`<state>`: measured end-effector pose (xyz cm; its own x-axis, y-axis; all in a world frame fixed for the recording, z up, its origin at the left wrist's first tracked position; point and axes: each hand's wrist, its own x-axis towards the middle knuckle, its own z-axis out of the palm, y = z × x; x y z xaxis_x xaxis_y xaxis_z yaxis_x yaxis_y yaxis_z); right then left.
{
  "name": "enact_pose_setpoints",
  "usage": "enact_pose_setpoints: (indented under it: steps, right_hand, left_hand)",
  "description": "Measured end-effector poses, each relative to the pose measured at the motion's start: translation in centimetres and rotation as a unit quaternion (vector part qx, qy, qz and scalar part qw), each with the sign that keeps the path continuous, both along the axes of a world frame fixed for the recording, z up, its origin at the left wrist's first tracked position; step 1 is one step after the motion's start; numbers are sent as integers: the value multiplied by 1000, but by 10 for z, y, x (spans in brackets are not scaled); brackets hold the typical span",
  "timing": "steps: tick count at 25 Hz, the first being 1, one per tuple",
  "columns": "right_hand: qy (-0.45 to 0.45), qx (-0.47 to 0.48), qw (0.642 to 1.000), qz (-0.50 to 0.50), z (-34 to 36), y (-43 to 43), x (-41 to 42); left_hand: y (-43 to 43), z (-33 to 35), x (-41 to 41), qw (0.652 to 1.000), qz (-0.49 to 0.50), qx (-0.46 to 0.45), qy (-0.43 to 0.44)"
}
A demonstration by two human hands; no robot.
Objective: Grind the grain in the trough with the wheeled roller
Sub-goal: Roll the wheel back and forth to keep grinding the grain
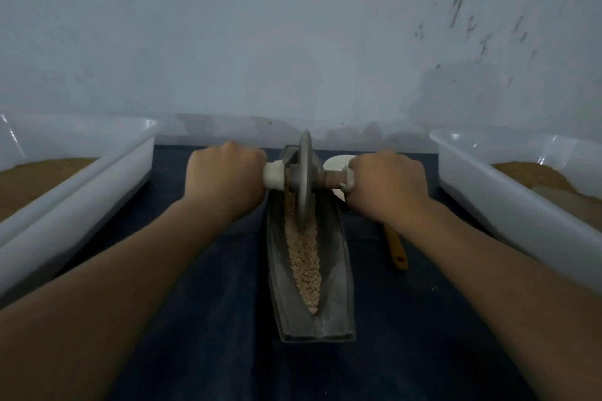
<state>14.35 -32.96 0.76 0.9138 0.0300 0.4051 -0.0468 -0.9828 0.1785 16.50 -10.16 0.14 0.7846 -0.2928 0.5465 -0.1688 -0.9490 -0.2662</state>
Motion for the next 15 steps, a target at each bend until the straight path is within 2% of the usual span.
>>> enact_pose_setpoints:
  steps: [5,7,9,12,15]
  right_hand:
    - [19,-13,999,38,7,-1,-47]
    - [31,-7,998,61,9,-8,-75]
    - [46,13,997,63,9,-17,-91]
    - [60,24,996,54,-1,-19,-81]
    - [16,8,999,31,-7,-13,-37]
  left_hand:
    - [13,-4,-39,1000,-17,-10,-1]
    - [23,3,-62,999,-48,24,-5]
    - [26,15,-80,994,-75,73,-44]
    - [22,16,-74,995,-42,80,-50]
    - [11,2,-32,996,-11,79,-39]
